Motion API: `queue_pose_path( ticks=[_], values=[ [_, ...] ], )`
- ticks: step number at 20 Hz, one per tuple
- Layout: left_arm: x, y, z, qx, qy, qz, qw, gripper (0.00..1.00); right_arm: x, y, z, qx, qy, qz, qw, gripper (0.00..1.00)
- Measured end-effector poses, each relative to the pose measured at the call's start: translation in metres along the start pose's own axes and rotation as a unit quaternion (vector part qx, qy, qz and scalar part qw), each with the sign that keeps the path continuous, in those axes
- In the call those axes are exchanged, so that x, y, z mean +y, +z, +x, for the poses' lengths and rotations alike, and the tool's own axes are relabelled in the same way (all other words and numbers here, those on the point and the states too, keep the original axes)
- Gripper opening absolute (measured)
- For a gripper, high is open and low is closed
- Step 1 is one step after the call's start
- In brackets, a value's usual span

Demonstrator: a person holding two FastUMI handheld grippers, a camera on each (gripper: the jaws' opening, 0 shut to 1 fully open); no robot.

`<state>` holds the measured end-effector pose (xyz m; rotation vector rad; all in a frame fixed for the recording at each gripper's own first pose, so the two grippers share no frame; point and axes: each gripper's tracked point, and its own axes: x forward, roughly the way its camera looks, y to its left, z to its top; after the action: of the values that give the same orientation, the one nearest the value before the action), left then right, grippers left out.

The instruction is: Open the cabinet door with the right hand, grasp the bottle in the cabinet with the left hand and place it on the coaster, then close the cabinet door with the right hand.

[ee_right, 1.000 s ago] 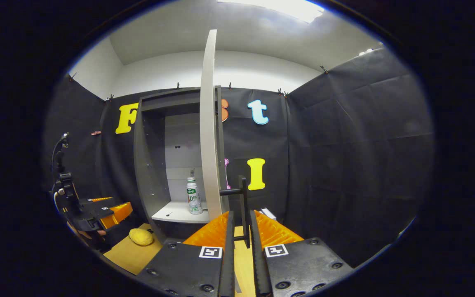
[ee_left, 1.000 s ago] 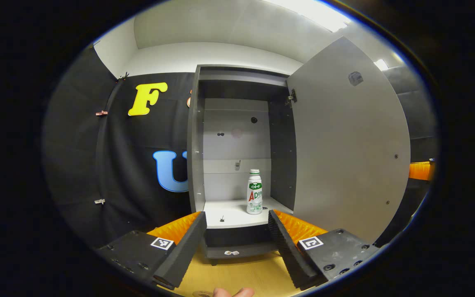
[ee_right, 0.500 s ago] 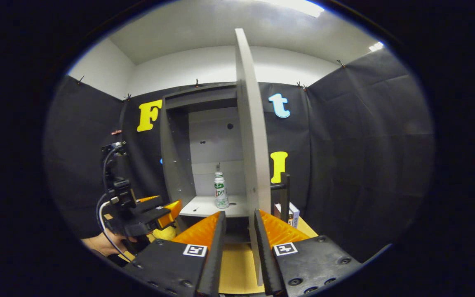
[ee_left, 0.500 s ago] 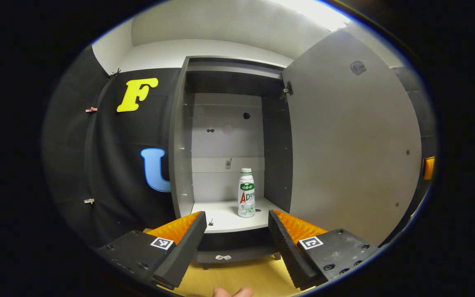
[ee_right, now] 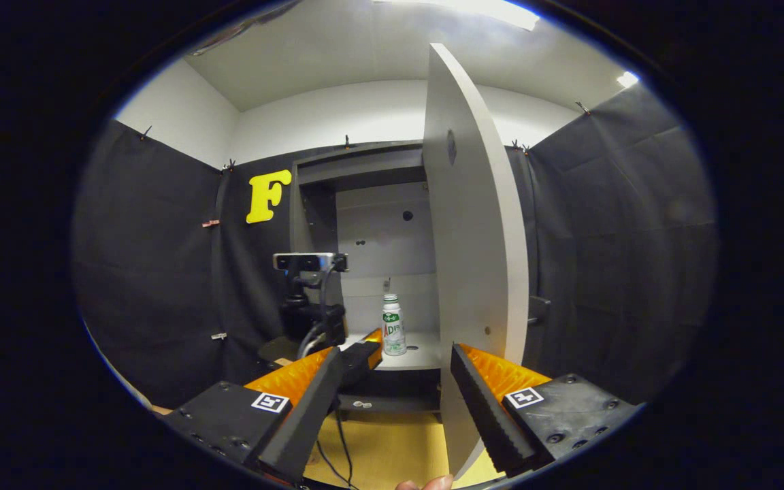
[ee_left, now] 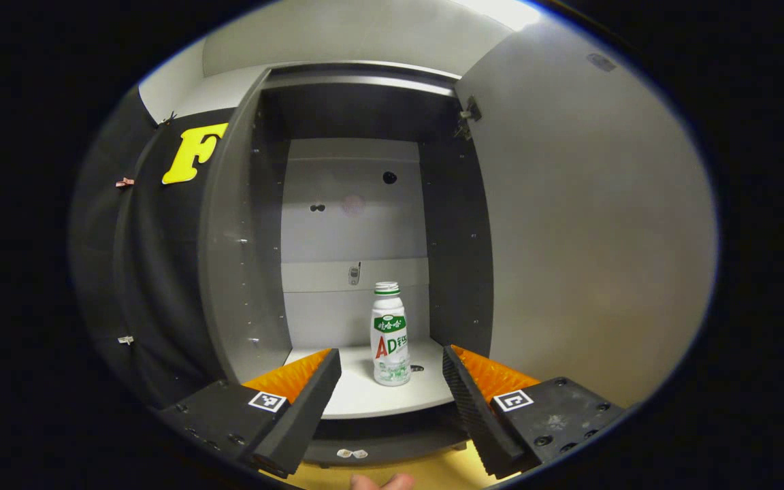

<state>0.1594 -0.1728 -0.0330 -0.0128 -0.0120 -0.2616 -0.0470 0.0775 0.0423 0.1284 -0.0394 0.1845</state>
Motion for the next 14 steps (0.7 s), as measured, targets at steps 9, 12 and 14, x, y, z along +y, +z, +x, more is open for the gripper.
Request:
queue_pose_path(
  ticks=[9,12,14],
  values=[
    [0.003,-0.028,0.12,0.021,0.038,0.001,0.999,0.95,0.007,0.005,0.025,-0.024,0.01,-0.014,1.0,0.99],
    [0.008,-0.039,0.15,0.034,0.047,0.0,0.998,0.95,0.001,0.004,0.033,-0.026,0.011,-0.019,0.999,0.99],
    [0.01,-0.046,0.168,0.039,0.051,0.001,0.998,0.95,0.0,0.002,0.039,-0.023,0.012,-0.02,0.999,0.99]
  ],
)
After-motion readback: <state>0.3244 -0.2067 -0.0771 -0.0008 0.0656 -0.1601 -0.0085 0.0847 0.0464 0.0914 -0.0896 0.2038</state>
